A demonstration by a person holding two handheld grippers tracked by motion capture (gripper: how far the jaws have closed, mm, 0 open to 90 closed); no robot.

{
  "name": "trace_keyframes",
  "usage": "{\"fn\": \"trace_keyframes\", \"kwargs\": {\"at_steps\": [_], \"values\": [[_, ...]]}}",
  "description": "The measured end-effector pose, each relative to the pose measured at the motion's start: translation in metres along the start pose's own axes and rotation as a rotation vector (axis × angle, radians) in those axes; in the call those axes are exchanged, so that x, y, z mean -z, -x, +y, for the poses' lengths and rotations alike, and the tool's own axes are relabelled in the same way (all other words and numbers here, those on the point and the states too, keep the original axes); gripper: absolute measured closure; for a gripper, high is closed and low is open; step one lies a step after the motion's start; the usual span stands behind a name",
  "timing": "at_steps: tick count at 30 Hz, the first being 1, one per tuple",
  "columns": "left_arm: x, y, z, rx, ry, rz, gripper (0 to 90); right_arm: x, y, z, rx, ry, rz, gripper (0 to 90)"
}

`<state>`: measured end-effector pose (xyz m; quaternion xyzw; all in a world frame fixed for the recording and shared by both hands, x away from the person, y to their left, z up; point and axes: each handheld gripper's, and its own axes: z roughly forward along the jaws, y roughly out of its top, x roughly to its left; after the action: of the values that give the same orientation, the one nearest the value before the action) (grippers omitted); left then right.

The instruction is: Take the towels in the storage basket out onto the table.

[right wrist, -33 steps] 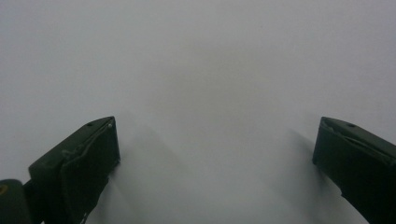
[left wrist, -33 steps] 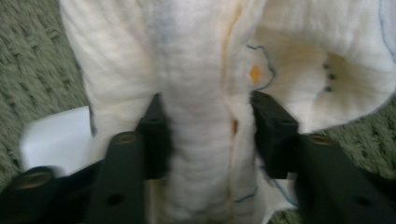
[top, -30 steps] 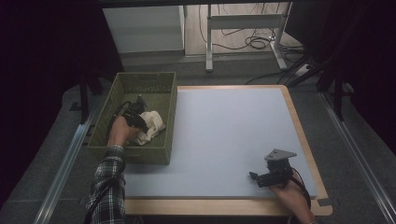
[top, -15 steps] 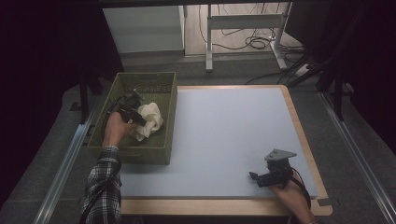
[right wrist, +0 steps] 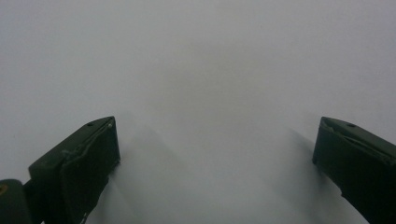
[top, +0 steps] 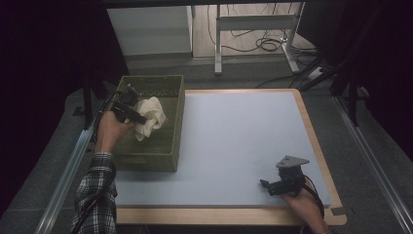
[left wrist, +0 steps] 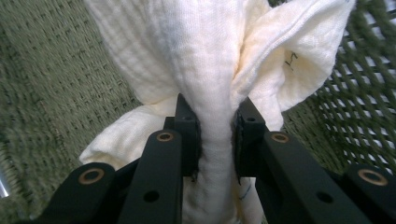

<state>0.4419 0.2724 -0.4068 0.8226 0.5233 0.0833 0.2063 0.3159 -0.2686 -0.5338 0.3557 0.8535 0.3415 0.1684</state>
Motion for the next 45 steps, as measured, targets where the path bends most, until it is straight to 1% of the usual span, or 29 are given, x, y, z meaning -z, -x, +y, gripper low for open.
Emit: {"fn": "trace_keyframes", "kwargs": {"at_steps": [2, 4, 8, 10, 13, 14, 15, 16, 17, 18, 19, 22, 25, 27, 28, 32, 34, 41, 44, 45], "values": [[0.002, 0.001, 0.000, -0.001, 0.003, 0.002, 75.9, 0.000, 0.000, 0.000, 0.000, 0.000, 0.000, 0.6], [0.009, 0.004, 0.001, -0.014, 0.019, 0.008, 75.8, 0.000, 0.000, 0.000, 0.000, 0.000, 0.000, 0.6], [0.023, 0.010, 0.002, -0.026, 0.045, 0.009, 75.8, 0.000, 0.000, 0.000, 0.000, 0.000, 0.000, 0.6], [0.025, 0.012, 0.003, -0.026, 0.050, 0.008, 75.8, 0.000, 0.000, 0.000, 0.000, 0.000, 0.000, 0.6], [0.034, 0.017, 0.006, -0.041, 0.063, 0.005, 75.8, 0.000, 0.000, 0.000, -0.002, 0.001, -0.001, 0.6], [0.034, 0.017, 0.006, -0.041, 0.063, 0.005, 75.8, 0.000, 0.000, 0.000, -0.002, 0.001, -0.001, 0.6], [0.038, 0.021, 0.008, -0.052, 0.067, 0.006, 75.8, 0.000, 0.000, 0.000, -0.002, 0.001, 0.000, 0.6], [0.038, 0.021, 0.008, -0.052, 0.067, 0.006, 75.8, 0.000, 0.000, 0.000, -0.002, 0.001, -0.001, 0.6], [0.042, 0.025, 0.010, -0.065, 0.072, 0.002, 75.8, 0.000, 0.000, 0.000, -0.002, 0.001, 0.000, 0.6], [0.042, 0.025, 0.010, -0.065, 0.072, 0.002, 75.7, 0.000, 0.000, 0.000, -0.002, 0.001, 0.000, 0.6], [0.045, 0.030, 0.013, -0.078, 0.073, 0.003, 75.7, 0.000, 0.000, 0.000, -0.002, 0.001, -0.001, 0.6], [0.048, 0.036, 0.018, -0.092, 0.080, -0.006, 75.7, 0.000, 0.000, 0.000, -0.002, 0.001, 0.000, 0.6], [0.049, 0.041, 0.022, -0.105, 0.077, -0.007, 75.7, 0.000, 0.000, 0.000, -0.001, 0.001, -0.001, 0.6], [0.051, 0.048, 0.026, -0.117, 0.082, -0.015, 75.7, 0.000, 0.000, 0.000, -0.002, 0.001, 0.000, 0.6], [0.051, 0.048, 0.026, -0.117, 0.082, -0.015, 75.7, 0.000, 0.000, 0.000, -0.002, 0.001, 0.000, 0.6], [0.052, 0.057, 0.033, -0.132, 0.087, -0.023, 75.7, 0.000, 0.000, 0.000, -0.002, 0.001, 0.000, 0.6], [0.052, 0.060, 0.035, -0.138, 0.085, -0.027, 75.7, 0.000, 0.000, 0.000, -0.002, 0.001, 0.000, 0.6], [0.044, 0.077, 0.047, -0.173, 0.073, -0.045, 75.7, 0.000, 0.000, 0.000, -0.001, 0.001, 0.000, 0.6], [0.040, 0.088, 0.056, -0.203, 0.060, -0.052, 75.7, 0.000, 0.000, 0.000, -0.001, 0.001, 0.001, 0.6], [0.040, 0.088, 0.056, -0.203, 0.060, -0.052, 75.7, 0.000, 0.000, 0.000, -0.001, 0.001, 0.001, 0.6]]}}
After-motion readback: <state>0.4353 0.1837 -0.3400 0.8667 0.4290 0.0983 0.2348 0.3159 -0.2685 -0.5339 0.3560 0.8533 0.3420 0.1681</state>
